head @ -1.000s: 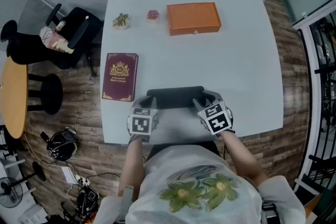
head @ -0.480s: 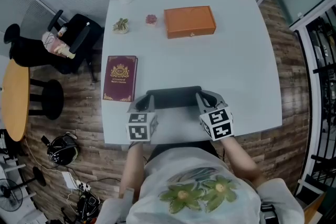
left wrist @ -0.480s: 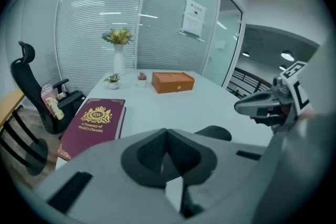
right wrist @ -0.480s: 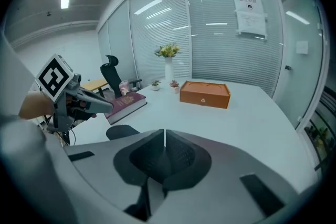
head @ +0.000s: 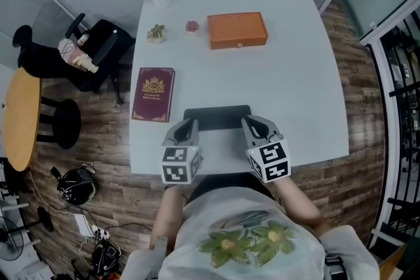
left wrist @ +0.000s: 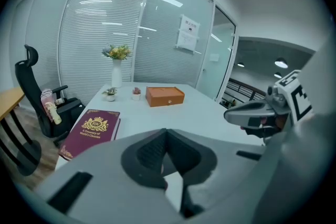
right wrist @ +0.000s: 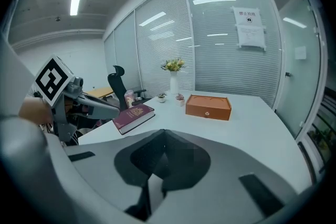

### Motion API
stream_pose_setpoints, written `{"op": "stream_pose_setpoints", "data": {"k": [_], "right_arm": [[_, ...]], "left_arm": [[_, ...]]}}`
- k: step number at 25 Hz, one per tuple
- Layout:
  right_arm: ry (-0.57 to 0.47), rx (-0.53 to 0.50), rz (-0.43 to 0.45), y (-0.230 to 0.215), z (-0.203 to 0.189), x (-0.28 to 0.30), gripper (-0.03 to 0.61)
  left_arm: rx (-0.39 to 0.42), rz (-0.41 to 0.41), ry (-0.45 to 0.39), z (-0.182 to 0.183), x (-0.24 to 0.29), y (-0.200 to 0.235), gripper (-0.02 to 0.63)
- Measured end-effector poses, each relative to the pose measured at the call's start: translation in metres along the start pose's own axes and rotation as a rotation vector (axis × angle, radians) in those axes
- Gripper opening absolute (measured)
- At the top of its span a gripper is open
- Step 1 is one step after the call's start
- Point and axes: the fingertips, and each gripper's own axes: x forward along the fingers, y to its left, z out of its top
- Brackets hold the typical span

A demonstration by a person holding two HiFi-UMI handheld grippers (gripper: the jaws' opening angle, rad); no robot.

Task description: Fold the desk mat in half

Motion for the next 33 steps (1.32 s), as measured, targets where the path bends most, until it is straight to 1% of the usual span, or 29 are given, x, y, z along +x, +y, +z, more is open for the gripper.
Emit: {"op": "stream_pose_setpoints", "data": {"k": [5, 10, 15, 27, 33], "right_arm": [[-0.015, -0.009, -0.001, 0.011, 0.002, -0.014, 0.017], [-0.030, -0.019, 0.010, 0.019, 0.006, -0.022, 0.017], [-0.042, -0.032, 0.014, 0.024, 0.010, -0.029, 0.017], [-0.064, -0.028, 0.029, 0.036, 0.014, -0.039, 0.017], [-0.071, -0.022, 0.034, 0.043, 0.017, -0.049, 0.017]], "left_arm": [[0.013, -0.020, -0.026, 0.003, -0.013, -0.020, 0.003], [0.015, -0.029, -0.053, 0.004, -0.022, -0.029, 0.003], [0.024, -0.054, -0.062, 0.007, -0.029, -0.043, 0.003], [0.048, -0.052, -0.086, 0.009, -0.042, -0.053, 0.003], [0.044, -0.056, -0.082, 0.008, -0.053, -0.060, 0.003]]}}
